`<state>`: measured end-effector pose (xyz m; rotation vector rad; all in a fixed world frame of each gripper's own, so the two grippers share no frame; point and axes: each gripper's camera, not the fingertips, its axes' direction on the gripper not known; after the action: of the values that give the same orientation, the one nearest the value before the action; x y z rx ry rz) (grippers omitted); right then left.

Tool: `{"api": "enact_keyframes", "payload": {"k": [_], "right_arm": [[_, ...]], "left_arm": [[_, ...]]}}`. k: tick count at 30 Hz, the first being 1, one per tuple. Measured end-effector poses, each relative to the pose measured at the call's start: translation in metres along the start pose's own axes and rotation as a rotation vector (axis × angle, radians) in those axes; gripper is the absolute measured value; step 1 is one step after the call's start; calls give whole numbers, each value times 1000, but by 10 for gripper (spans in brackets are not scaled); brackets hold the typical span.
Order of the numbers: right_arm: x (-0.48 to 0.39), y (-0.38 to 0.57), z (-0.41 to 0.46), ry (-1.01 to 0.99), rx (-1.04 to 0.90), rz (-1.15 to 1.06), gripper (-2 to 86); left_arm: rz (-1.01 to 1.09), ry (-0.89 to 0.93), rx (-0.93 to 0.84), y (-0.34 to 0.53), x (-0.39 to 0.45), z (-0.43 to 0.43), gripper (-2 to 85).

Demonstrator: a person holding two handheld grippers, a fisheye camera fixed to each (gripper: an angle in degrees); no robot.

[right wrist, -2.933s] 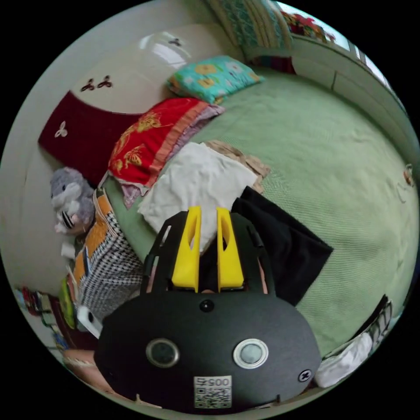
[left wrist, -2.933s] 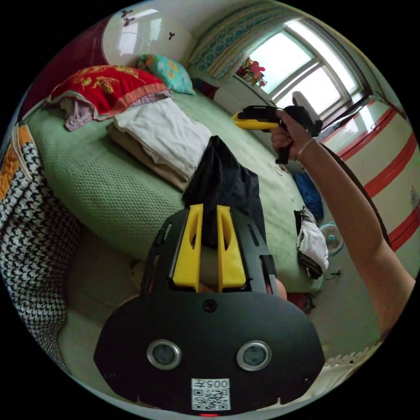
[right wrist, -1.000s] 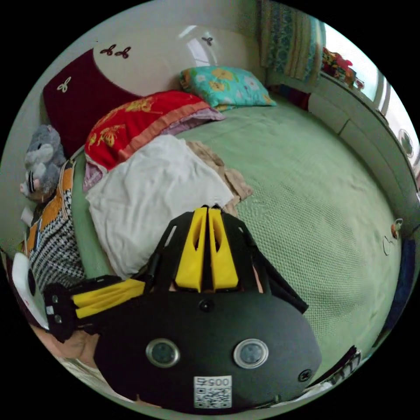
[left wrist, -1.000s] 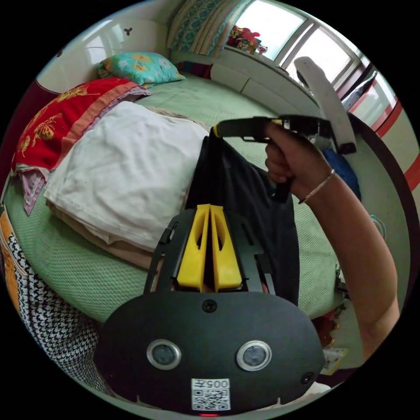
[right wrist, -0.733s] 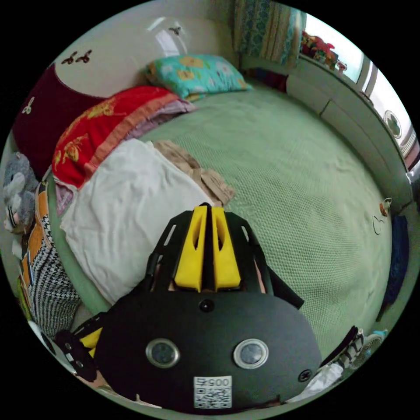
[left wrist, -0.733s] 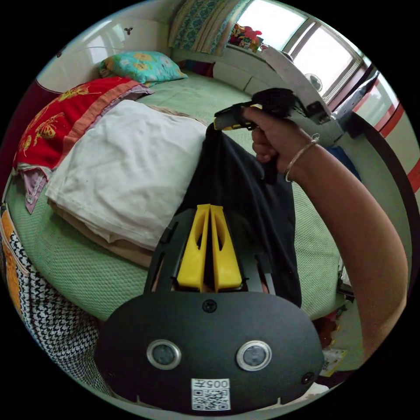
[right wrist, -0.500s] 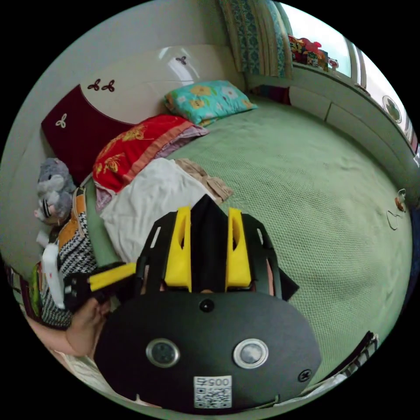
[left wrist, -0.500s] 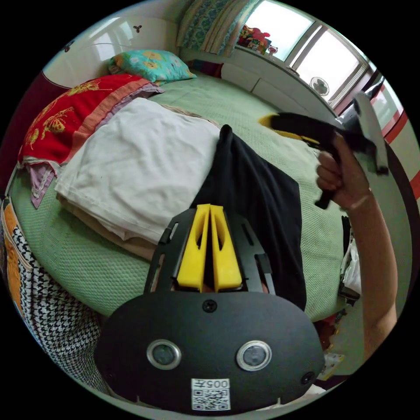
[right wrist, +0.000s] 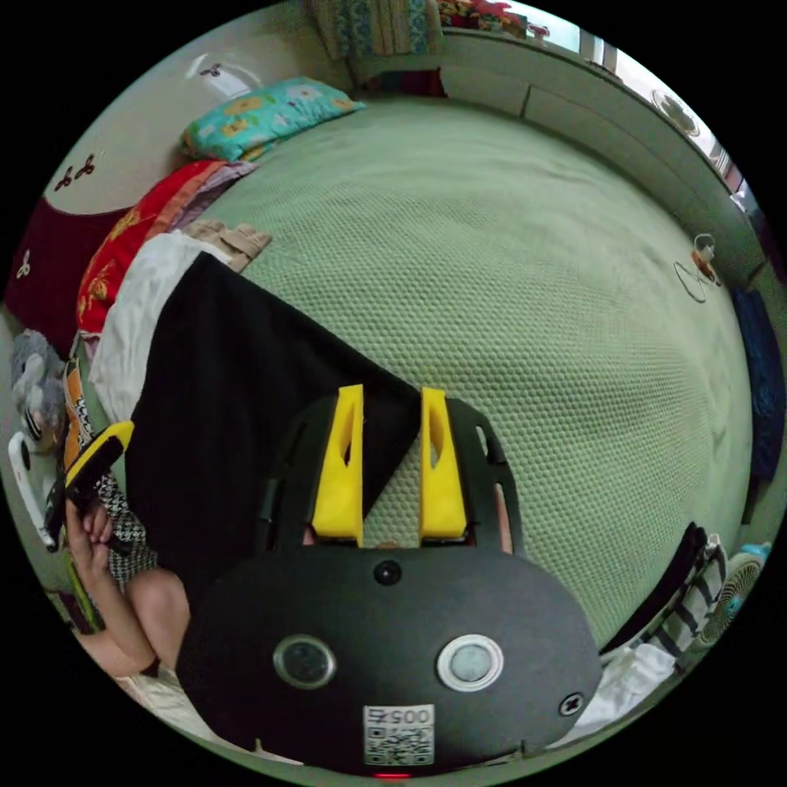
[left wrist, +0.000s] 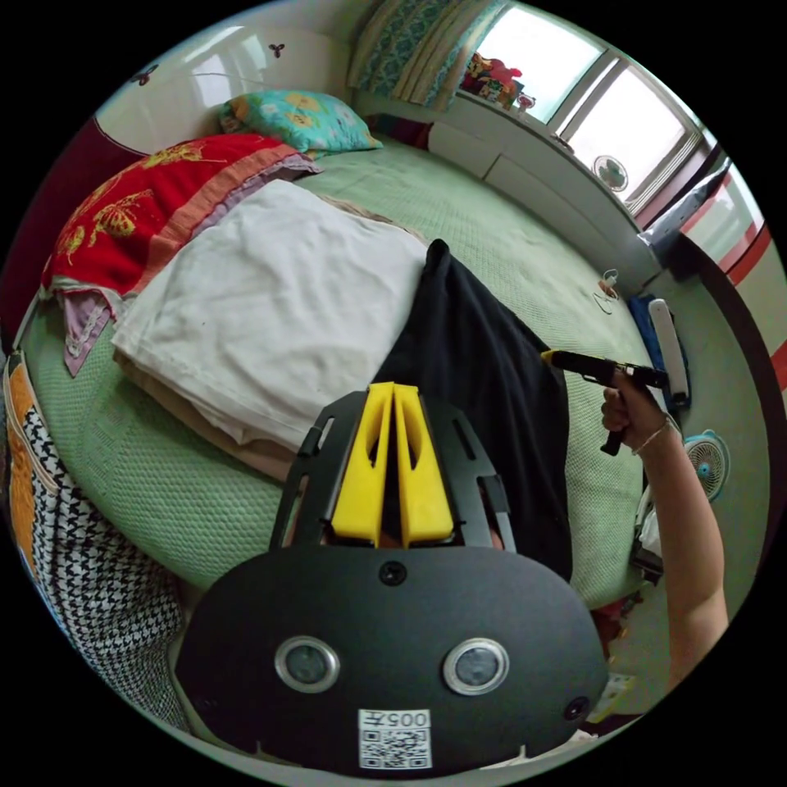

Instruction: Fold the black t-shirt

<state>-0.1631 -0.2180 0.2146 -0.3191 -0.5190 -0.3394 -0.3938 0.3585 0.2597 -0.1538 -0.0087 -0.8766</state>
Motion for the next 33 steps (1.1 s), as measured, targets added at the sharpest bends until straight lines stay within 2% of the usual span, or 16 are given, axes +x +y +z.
{"api": "enact_keyframes", "payload": {"k": [3, 5, 9, 12, 17, 20, 24, 29, 33], "right_arm": [[10, 12, -19, 22, 66, 57, -2], [29, 23, -26, -10, 101, 194, -5], [40, 63, -49, -17, 107, 272, 2], [-2, 127, -95, -90, 267, 81, 42], [-96, 245, -133, -126, 236, -148, 105], [-130, 305, -149, -156, 265, -180, 116], [-160, 355, -155, -93, 263, -162, 134], [-199, 377, -142, 103, 227, -212, 131], [-212, 379, -131, 157, 217, -162, 113]], "left_arm": [[4, -15, 5, 5, -6, -5, -6], [26, -32, 25, 12, -10, -13, -5], [63, -48, 90, 31, -23, -31, -1], [79, -13, 150, 56, -42, -49, 13], [51, 64, 132, 98, -80, -59, 67], [18, 77, 73, 113, -101, -57, 96], [9, 138, 16, 122, -122, -52, 110], [40, 256, -38, 124, -135, -43, 123], [32, 292, -71, 124, -140, -33, 133]]}}
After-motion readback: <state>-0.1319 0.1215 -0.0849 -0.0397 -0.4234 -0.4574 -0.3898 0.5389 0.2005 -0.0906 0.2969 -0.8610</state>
